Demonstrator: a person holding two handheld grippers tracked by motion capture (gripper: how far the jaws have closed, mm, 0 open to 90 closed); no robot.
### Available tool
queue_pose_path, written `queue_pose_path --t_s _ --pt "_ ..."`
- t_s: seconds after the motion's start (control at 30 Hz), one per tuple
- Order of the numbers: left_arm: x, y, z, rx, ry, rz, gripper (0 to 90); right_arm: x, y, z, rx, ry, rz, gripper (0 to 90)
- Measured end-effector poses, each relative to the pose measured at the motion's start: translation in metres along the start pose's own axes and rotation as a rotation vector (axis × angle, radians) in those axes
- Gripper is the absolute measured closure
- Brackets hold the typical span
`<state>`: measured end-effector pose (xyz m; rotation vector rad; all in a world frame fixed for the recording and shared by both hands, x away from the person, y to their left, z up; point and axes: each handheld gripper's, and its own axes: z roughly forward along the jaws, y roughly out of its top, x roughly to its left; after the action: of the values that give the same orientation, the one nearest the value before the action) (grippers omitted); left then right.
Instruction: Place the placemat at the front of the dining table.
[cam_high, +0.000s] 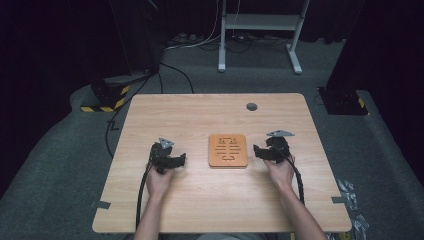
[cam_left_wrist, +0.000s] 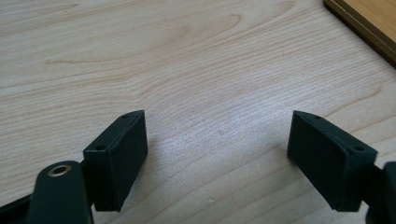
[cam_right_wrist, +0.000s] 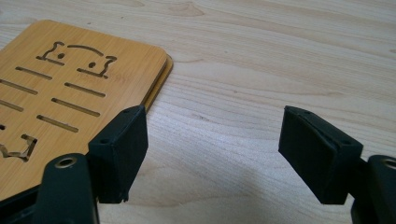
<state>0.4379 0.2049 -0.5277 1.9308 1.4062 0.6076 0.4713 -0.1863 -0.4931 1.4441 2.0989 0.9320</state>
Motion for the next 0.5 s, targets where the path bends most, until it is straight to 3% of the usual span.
queue_pose_path --t_s 0.3,0.5 --pt "0.0004 0.0005 0.0004 0.0 0.001 0.002 20.4 0.0001 0.001 0.004 0.003 -0.01 0.012 23.0" --pt "0.0004 0.0005 0.0004 0.001 0.001 0.002 20.4 0.0061 0.009 0.0067 0.003 -0.005 -0.01 22.8"
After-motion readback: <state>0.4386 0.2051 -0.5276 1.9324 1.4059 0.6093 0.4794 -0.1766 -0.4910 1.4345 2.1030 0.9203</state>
